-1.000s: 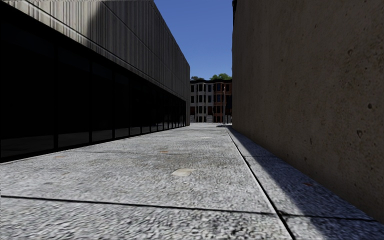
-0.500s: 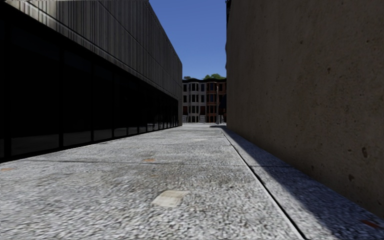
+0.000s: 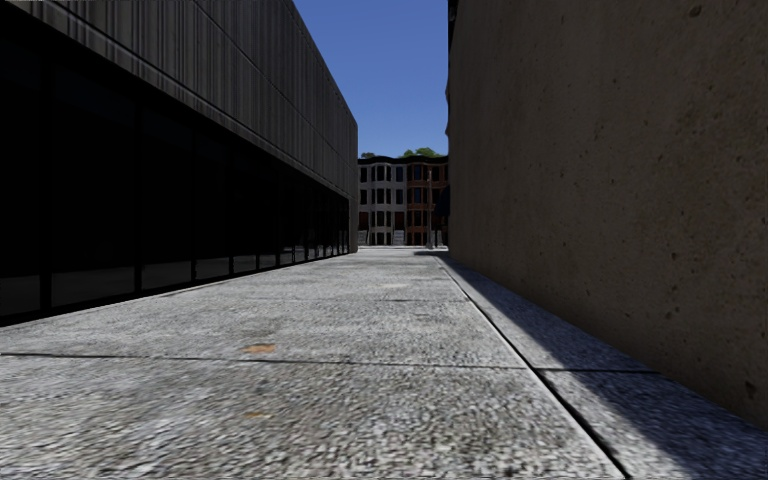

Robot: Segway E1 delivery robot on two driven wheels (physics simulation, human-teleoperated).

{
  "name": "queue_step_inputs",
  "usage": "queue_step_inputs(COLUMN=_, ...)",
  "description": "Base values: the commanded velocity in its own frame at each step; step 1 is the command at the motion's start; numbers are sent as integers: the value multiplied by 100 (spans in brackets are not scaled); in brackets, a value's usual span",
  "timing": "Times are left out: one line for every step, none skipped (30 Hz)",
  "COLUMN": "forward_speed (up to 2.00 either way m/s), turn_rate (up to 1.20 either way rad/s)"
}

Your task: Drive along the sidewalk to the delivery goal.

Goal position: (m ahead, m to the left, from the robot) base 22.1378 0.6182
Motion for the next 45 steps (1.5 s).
queue_step_inputs(forward_speed=195, turn_rate=0)
queue_step_inputs(forward_speed=200, turn_rate=0)
queue_step_inputs(forward_speed=200, turn_rate=0)
queue_step_inputs(forward_speed=200, turn_rate=0)
queue_step_inputs(forward_speed=199, turn_rate=0)
queue_step_inputs(forward_speed=199, turn_rate=0)
queue_step_inputs(forward_speed=199, turn_rate=0)
queue_step_inputs(forward_speed=199, turn_rate=0)
queue_step_inputs(forward_speed=198, turn_rate=0)
queue_step_inputs(forward_speed=200, turn_rate=0)
queue_step_inputs(forward_speed=200, turn_rate=0)
queue_step_inputs(forward_speed=200, turn_rate=0)
queue_step_inputs(forward_speed=200, turn_rate=0)
queue_step_inputs(forward_speed=200, turn_rate=0)
queue_step_inputs(forward_speed=200, turn_rate=0)
queue_step_inputs(forward_speed=200, turn_rate=0)
queue_step_inputs(forward_speed=200, turn_rate=0)
queue_step_inputs(forward_speed=200, turn_rate=0)
queue_step_inputs(forward_speed=200, turn_rate=0)
queue_step_inputs(forward_speed=200, turn_rate=0)
queue_step_inputs(forward_speed=200, turn_rate=0)
queue_step_inputs(forward_speed=200, turn_rate=0)
queue_step_inputs(forward_speed=200, turn_rate=0)
queue_step_inputs(forward_speed=200, turn_rate=0)
queue_step_inputs(forward_speed=200, turn_rate=0)
queue_step_inputs(forward_speed=200, turn_rate=0)
queue_step_inputs(forward_speed=200, turn_rate=0)
queue_step_inputs(forward_speed=200, turn_rate=0)
queue_step_inputs(forward_speed=200, turn_rate=0)
queue_step_inputs(forward_speed=200, turn_rate=0)
queue_step_inputs(forward_speed=200, turn_rate=0)
queue_step_inputs(forward_speed=200, turn_rate=0)
queue_step_inputs(forward_speed=200, turn_rate=0)
queue_step_inputs(forward_speed=200, turn_rate=0)
queue_step_inputs(forward_speed=200, turn_rate=0)
queue_step_inputs(forward_speed=200, turn_rate=0)
queue_step_inputs(forward_speed=200, turn_rate=0)
queue_step_inputs(forward_speed=200, turn_rate=0)
queue_step_inputs(forward_speed=200, turn_rate=0)
queue_step_inputs(forward_speed=200, turn_rate=0)
queue_step_inputs(forward_speed=200, turn_rate=0)
queue_step_inputs(forward_speed=200, turn_rate=0)
queue_step_inputs(forward_speed=200, turn_rate=0)
queue_step_inputs(forward_speed=200, turn_rate=0)
queue_step_inputs(forward_speed=200, turn_rate=0)
